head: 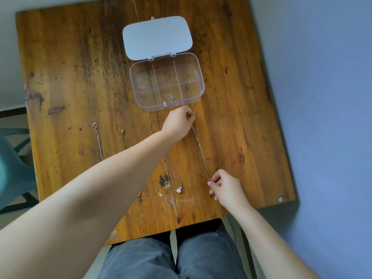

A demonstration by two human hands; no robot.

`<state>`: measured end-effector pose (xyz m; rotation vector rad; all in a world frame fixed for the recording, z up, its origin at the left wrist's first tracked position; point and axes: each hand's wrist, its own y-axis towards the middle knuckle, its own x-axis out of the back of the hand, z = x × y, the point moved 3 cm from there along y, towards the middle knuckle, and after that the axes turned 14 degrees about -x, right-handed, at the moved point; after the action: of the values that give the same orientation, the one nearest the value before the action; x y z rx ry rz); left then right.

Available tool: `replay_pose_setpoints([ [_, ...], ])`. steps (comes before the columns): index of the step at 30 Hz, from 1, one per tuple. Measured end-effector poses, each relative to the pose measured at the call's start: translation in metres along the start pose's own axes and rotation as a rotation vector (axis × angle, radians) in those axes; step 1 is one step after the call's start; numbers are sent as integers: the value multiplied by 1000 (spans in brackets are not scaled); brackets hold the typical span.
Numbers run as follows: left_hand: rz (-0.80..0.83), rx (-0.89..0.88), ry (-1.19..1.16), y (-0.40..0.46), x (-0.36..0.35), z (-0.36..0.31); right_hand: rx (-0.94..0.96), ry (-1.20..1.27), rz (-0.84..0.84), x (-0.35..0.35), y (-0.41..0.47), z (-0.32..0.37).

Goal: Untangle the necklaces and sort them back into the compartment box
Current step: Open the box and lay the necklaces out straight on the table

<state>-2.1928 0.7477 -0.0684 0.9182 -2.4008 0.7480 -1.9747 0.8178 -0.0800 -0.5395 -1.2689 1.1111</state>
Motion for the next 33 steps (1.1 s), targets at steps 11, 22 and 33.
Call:
replay_pose_setpoints([
  [11, -431, -84, 343, -47, 76, 45, 650, -205, -188, 62, 27, 224],
  [22, -389, -122, 324, -36, 81, 57, 676, -844, -147, 21, 54, 272],
  [33, -376, -104, 276, -37, 81, 56, 732, -782, -42, 22, 67, 262],
])
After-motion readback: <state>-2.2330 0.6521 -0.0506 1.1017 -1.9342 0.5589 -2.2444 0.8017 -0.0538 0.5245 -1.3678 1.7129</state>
